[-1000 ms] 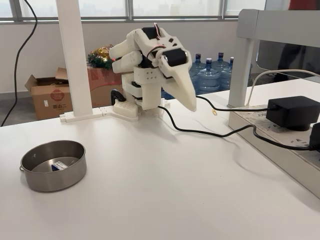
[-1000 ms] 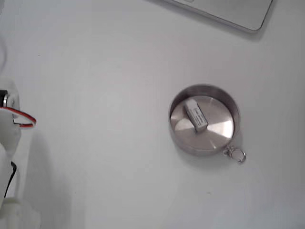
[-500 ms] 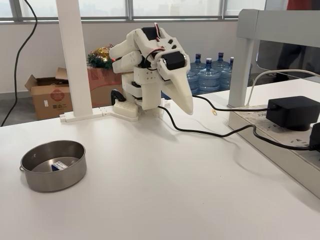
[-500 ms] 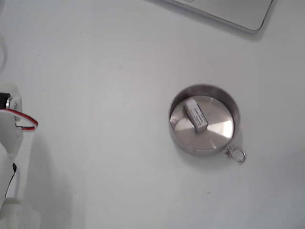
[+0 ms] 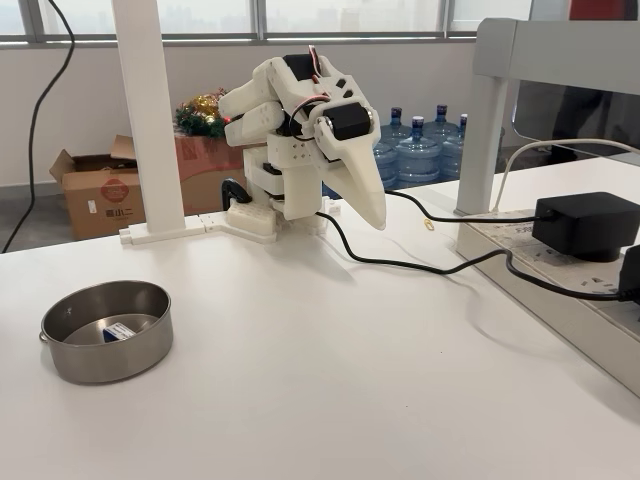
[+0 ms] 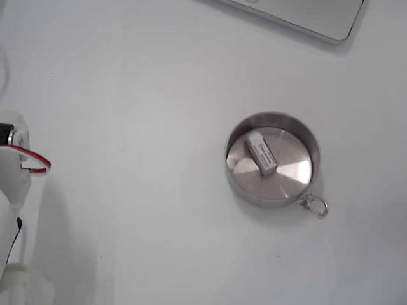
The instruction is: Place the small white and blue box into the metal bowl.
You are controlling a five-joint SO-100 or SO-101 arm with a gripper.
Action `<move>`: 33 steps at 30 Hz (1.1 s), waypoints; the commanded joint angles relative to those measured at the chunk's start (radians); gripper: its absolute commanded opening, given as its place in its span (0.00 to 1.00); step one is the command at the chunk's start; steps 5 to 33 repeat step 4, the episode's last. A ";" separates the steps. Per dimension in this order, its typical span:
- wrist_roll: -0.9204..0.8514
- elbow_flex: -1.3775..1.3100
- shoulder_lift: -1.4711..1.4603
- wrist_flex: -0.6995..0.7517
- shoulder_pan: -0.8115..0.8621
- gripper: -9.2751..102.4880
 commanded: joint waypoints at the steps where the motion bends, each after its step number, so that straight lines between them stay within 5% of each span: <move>1: 0.005 0.054 0.017 0.005 0.005 0.05; 33: 0.005 0.054 0.017 0.005 0.005 0.05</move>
